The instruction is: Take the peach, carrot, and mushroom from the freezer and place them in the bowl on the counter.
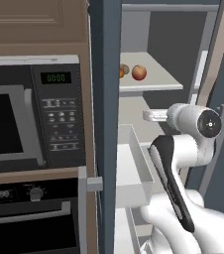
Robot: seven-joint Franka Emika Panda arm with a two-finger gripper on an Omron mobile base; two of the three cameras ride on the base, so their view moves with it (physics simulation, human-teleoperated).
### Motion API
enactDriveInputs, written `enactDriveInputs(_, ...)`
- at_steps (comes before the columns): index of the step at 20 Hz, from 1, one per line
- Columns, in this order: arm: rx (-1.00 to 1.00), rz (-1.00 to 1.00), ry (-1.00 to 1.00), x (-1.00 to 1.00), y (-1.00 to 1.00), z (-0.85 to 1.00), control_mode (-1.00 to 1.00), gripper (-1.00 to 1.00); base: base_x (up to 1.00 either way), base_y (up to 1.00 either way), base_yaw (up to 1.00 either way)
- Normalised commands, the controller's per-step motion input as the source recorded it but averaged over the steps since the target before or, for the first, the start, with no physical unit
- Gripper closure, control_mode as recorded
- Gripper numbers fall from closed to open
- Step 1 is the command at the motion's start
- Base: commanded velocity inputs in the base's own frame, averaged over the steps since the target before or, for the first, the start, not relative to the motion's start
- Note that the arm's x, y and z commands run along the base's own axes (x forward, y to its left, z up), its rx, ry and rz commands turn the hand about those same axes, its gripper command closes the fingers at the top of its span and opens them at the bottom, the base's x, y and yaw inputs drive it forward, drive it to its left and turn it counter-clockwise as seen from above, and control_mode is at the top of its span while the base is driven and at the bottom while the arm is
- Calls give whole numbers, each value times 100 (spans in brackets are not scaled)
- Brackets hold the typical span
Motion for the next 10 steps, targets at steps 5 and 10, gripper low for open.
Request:
enactDriveInputs(5,-4,10,-10,1,0,100,-100,-100,0,0,0)
enactDriveInputs(10,-4,14,12,3,0,97,-100,-100,0,0,0)
